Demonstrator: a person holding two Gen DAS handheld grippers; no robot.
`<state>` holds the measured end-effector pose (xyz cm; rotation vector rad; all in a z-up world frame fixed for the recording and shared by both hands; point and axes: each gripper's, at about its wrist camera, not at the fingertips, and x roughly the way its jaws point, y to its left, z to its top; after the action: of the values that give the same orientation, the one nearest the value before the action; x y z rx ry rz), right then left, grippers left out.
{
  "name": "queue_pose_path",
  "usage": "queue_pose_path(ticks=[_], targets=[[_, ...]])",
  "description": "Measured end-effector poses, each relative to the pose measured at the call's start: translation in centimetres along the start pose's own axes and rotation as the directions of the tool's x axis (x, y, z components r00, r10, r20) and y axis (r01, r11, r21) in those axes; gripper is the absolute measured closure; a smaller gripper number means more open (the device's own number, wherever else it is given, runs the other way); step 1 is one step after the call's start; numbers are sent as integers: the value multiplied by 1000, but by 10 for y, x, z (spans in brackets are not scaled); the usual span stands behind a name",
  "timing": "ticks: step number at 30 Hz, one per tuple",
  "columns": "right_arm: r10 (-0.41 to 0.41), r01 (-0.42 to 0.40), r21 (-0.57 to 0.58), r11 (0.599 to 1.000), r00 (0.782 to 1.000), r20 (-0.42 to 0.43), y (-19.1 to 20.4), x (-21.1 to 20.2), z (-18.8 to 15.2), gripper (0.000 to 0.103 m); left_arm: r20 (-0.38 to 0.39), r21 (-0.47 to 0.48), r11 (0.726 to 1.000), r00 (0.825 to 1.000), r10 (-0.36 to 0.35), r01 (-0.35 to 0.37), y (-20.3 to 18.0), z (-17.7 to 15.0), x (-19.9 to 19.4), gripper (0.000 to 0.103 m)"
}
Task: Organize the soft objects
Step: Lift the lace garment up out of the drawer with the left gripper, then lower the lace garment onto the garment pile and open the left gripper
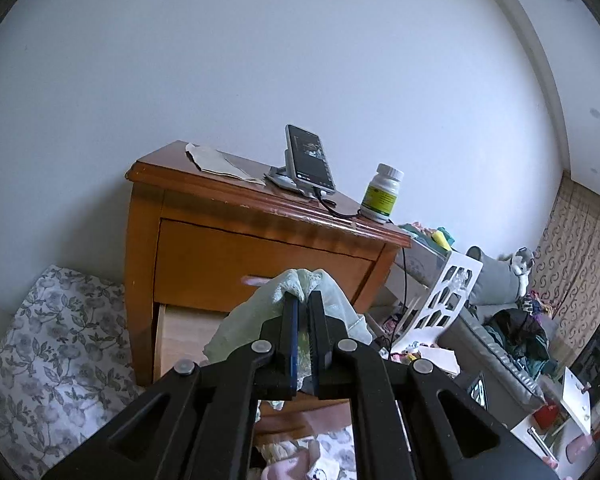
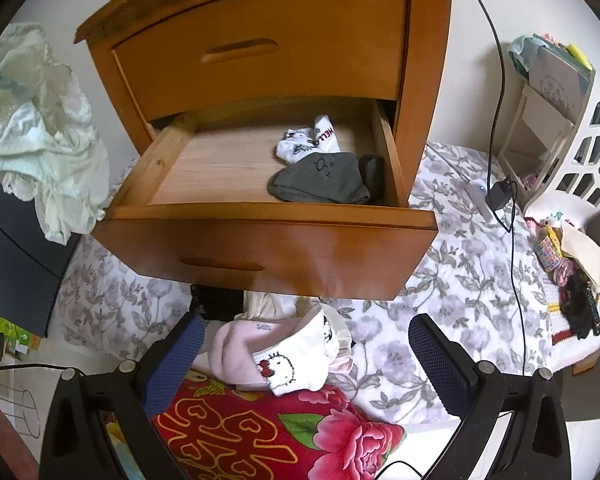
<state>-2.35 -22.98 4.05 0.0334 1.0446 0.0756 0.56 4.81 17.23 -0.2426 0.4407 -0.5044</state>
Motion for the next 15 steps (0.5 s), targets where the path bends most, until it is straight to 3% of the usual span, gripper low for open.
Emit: queue_pose_path(ticks=[15], targets=[[-6, 7, -6, 1000, 999, 38, 6, -27, -15, 0, -71, -6, 1000, 997, 0, 0, -10, -25, -17, 99]])
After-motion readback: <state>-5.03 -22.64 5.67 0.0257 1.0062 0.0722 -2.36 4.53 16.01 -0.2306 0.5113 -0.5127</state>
